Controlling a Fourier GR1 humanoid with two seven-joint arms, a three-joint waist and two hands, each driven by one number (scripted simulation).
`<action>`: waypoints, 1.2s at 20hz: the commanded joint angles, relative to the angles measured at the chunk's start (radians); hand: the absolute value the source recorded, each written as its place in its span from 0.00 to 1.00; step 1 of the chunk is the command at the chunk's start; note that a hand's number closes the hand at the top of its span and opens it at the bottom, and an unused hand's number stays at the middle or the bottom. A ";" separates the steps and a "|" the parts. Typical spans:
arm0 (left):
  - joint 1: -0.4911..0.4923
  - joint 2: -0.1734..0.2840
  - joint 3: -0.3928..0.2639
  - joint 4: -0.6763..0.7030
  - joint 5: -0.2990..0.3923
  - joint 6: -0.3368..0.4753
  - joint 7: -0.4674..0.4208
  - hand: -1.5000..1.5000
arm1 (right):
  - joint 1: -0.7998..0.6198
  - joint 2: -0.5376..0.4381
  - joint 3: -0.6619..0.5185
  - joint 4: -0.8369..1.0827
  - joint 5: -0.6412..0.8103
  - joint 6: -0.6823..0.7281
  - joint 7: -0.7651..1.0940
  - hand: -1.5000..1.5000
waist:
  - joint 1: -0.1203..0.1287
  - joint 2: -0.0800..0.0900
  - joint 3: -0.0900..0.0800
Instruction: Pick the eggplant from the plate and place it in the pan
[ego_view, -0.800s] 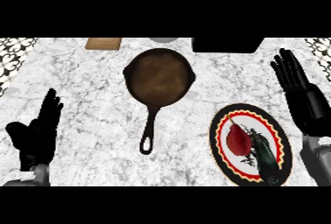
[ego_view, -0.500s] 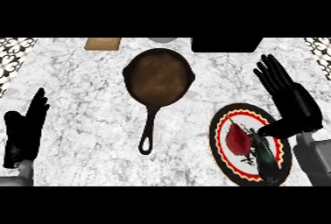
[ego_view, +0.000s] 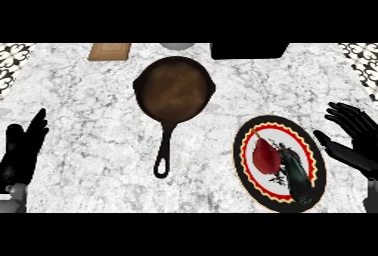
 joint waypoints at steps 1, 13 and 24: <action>-0.042 0.005 0.049 0.122 0.019 -0.088 -0.057 0.50 | 0.083 -0.036 -0.036 -0.020 -0.005 0.113 -0.044 0.00 | 0.019 -0.003 0.001; -0.085 0.009 0.022 0.082 -0.007 -0.094 0.003 0.50 | -0.050 -0.459 0.120 -0.235 0.188 0.278 0.460 0.00 | 0.046 -0.002 -0.003; -0.115 -0.029 0.020 0.129 -0.051 -0.070 -0.016 0.50 | -0.321 -0.434 0.389 -0.210 0.302 0.541 0.803 0.00 | 0.050 0.000 0.000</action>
